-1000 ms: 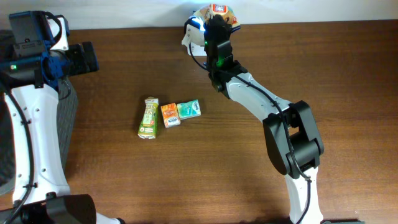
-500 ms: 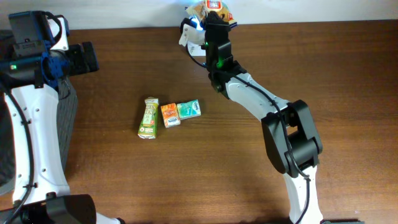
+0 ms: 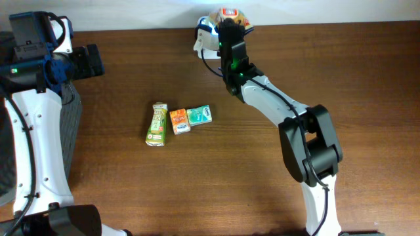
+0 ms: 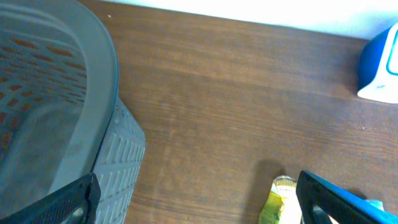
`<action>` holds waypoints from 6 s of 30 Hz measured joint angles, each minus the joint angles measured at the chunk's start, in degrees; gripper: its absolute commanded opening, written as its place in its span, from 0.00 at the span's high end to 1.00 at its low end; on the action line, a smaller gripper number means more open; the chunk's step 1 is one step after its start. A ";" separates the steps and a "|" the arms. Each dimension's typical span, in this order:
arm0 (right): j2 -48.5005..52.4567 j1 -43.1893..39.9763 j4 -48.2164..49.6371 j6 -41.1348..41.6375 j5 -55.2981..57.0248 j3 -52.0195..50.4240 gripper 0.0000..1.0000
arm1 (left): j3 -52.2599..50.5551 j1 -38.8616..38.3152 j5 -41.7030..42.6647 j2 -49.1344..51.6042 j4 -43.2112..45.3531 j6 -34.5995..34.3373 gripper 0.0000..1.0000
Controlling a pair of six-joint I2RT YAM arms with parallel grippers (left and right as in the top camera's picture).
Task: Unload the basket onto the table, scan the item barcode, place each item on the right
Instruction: 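Carry the wipes pack to the scanner and hold it over the window, then drop the wipes pack on the table at the right, then reach the right gripper to the green tissue pack and grasp it, then lift the green tissue pack and carry it toward the scanner, then hold the green tissue pack over the scanner window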
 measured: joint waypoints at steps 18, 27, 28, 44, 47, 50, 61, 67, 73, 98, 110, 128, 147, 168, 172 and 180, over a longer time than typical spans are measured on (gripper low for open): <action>-32.79 -48.39 -68.35 77.44 -55.49 -17.59 0.96 | 0.00 0.00 0.00 0.00 0.02 0.00 0.01; -30.42 -68.65 -47.06 93.88 -59.74 -38.38 0.17 | 0.00 0.00 0.00 0.00 0.00 0.00 0.01; -30.42 -68.63 -48.33 93.04 -59.84 -38.18 0.13 | 0.00 0.00 0.00 0.00 0.02 0.00 0.01; -28.26 -29.81 -74.25 84.85 -47.47 -5.92 0.25 | 0.00 0.00 0.00 0.00 0.00 0.00 0.01; -21.16 -17.73 -66.90 89.46 -48.41 -6.43 0.32 | 0.00 0.00 0.00 0.00 -0.02 0.00 0.01; -13.05 -6.78 -54.53 98.64 -48.59 -6.97 0.33 | 0.00 0.00 0.00 0.00 -0.07 0.00 0.01; -2.89 12.04 -36.15 108.30 -39.71 -7.39 0.22 | 0.00 0.00 0.02 0.00 0.00 0.00 0.01; -3.72 11.17 -54.03 103.95 -40.22 -5.49 0.21 | 0.00 0.00 0.00 0.00 -0.02 0.00 0.01; -5.16 1.20 -86.36 84.80 -41.20 6.95 0.09 | 0.00 0.00 0.00 0.00 -0.17 0.00 0.01; -6.45 -8.52 -53.77 102.84 -50.36 -14.16 0.45 | 0.00 0.00 0.00 0.00 0.00 0.00 0.01; -6.45 -5.31 -65.53 97.39 -53.90 -13.60 0.74 | 0.00 0.00 0.00 0.00 0.00 0.00 0.01; -13.31 -21.94 -64.39 79.87 -101.72 -13.62 0.96 | 0.00 0.00 0.00 0.00 0.00 0.00 0.01; -31.36 -31.71 -67.32 79.28 -112.39 -13.38 0.96 | 0.00 0.00 0.00 0.00 0.00 0.00 0.01; -5.31 -0.79 -82.86 85.02 -19.26 42.12 0.96 | 0.00 0.00 0.02 0.00 -0.02 0.00 0.01; 11.26 0.15 -66.36 72.59 -2.64 45.40 0.96 | 0.00 0.00 0.00 0.00 0.02 0.00 0.01; 18.80 1.09 -46.53 57.90 5.51 45.24 0.96 | 0.00 0.00 0.00 0.00 0.00 0.00 0.01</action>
